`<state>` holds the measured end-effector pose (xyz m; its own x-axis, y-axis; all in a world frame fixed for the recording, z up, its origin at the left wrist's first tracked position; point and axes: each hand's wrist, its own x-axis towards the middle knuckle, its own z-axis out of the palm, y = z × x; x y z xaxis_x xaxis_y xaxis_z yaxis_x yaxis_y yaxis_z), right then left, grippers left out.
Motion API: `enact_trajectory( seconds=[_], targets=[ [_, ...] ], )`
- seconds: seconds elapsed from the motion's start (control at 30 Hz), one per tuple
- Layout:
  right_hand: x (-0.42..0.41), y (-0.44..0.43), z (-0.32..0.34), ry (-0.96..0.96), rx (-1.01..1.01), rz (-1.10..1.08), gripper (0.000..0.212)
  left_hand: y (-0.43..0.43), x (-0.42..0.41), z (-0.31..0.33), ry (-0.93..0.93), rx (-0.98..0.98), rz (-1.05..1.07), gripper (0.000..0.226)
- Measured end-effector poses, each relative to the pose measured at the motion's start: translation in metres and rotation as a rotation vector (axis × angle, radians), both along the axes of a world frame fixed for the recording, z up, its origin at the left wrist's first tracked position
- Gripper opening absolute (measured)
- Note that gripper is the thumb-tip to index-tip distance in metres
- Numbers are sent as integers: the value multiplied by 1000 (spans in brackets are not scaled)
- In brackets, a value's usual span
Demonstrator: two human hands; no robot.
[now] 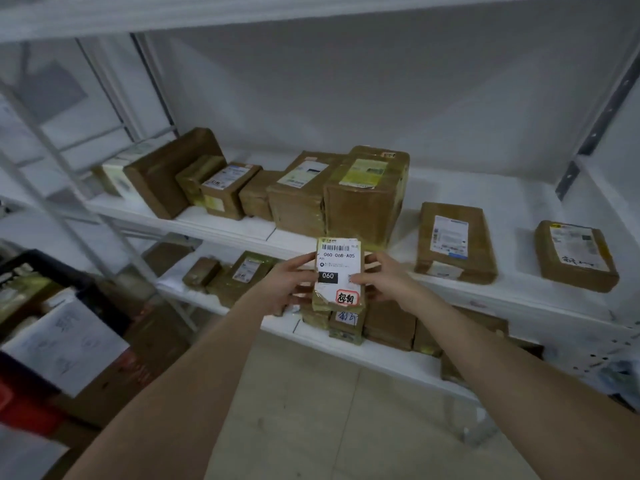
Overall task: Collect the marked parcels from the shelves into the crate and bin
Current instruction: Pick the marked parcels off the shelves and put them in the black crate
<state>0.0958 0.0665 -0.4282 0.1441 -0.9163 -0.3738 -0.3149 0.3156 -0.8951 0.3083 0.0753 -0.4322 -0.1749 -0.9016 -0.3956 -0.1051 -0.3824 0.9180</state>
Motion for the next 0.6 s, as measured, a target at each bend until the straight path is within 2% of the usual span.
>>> enact_trajectory(
  seconds=[0.17, 0.4, 0.6],
  targets=[
    [89, -4, -18, -45, 25, 66, 49, 19, 77, -23, -74, -16, 147, 51],
    [238, -2, -51, -68, 117, 168, 53, 53, 209, -50, -39, 81, 350, 63],
    [377, 4, -76, -40, 169, 269, 54, 81, 333, -77, -35, 142, 501, 62]
  ],
)
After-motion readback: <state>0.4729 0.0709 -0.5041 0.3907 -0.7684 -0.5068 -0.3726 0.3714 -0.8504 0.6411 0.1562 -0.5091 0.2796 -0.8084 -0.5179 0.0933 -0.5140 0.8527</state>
